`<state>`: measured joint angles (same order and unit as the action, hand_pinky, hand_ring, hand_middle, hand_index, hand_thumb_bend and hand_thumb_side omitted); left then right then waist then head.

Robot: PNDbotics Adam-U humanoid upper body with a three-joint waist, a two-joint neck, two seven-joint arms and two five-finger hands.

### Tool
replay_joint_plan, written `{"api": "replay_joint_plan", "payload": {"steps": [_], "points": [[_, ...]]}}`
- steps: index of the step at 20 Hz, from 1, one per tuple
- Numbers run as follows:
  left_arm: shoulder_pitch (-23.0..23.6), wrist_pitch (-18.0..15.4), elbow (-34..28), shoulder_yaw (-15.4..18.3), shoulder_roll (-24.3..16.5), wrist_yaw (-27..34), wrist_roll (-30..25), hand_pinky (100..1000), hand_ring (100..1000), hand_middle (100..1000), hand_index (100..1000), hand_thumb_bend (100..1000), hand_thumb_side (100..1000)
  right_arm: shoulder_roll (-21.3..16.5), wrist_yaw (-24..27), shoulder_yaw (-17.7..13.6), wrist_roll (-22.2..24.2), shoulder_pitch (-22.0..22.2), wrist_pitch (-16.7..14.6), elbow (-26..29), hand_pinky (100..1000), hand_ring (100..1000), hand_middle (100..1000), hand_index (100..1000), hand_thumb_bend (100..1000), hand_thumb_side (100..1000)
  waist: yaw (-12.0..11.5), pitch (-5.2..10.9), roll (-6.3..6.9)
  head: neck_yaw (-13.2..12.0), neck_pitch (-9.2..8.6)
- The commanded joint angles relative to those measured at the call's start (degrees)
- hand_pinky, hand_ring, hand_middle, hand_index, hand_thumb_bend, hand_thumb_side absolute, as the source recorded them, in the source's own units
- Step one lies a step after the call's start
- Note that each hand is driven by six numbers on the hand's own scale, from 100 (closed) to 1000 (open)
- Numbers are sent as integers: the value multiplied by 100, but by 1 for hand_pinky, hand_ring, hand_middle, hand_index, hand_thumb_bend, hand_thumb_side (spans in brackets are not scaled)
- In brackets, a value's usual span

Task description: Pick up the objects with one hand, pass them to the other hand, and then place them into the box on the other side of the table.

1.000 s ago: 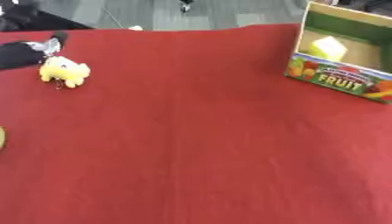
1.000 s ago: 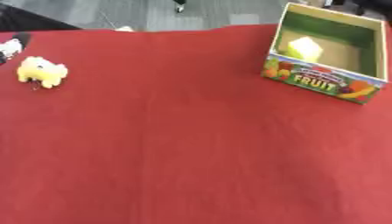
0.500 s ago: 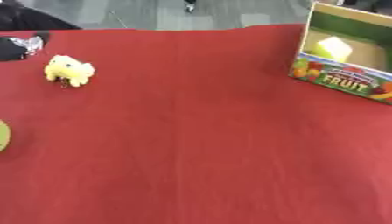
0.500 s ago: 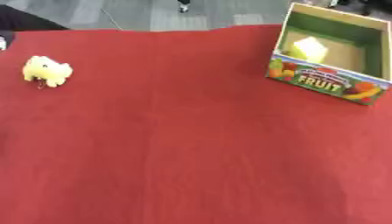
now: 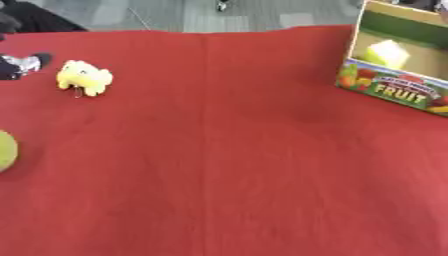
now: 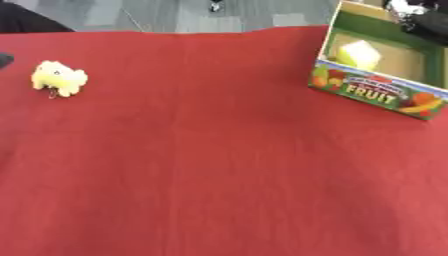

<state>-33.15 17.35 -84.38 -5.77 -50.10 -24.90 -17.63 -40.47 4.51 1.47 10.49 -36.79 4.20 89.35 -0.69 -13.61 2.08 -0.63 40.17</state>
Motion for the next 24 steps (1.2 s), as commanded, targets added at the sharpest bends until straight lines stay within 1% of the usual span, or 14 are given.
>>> {"api": "replay_joint_plan", "payload": {"steps": [1, 3, 6, 8, 12, 15, 19, 24], "points": [[36, -53, 22, 42, -480, -377, -439, 782, 778, 746, 838, 597, 462, -107, -99, -28, 34, -52, -7, 104, 920, 947, 877, 927, 100, 473, 4, 103, 10, -47, 25], [165, -98, 3, 55, -633, -468, -593, 784, 778, 747, 838, 607, 483, -111, -129, -35, 35, -30, -8, 95, 920, 947, 877, 927, 100, 476, -3, 98, 21, -59, 35], [389, -148, -66, 72, -829, -350, -717, 788, 781, 750, 839, 622, 521, -116, -140, -40, 38, -13, -3, 90, 920, 947, 877, 927, 100, 477, -8, 102, 28, -116, 35], [532, -179, -168, 91, -930, -233, -777, 790, 782, 751, 841, 628, 534, -123, -134, -47, 34, -10, -2, 91, 920, 947, 877, 927, 100, 475, -17, 115, 28, -211, 50], [733, -222, -335, 117, -1092, -99, -927, 796, 788, 757, 846, 696, 586, -139, -128, -45, 33, -1, 1, 75, 920, 946, 877, 927, 100, 475, -47, 152, 33, -472, 110], [859, -238, -366, 139, -1219, -115, -1054, 799, 793, 758, 844, 744, 596, -153, -139, -40, 34, 10, -6, 60, 920, 946, 877, 926, 100, 474, -66, 170, 34, -590, 137], [1041, -284, -325, 157, -1390, -195, -1283, 804, 798, 761, 841, 795, 614, -178, -155, -44, 25, 28, -13, 39, 920, 946, 877, 926, 100, 475, -89, 181, 33, -646, 168], [1259, -314, -248, 209, -1512, -310, -1429, 804, 800, 762, 840, 819, 612, -195, -174, -49, 17, 44, -22, 14, 920, 946, 877, 925, 100, 477, -125, 187, 29, -643, 168]]}}
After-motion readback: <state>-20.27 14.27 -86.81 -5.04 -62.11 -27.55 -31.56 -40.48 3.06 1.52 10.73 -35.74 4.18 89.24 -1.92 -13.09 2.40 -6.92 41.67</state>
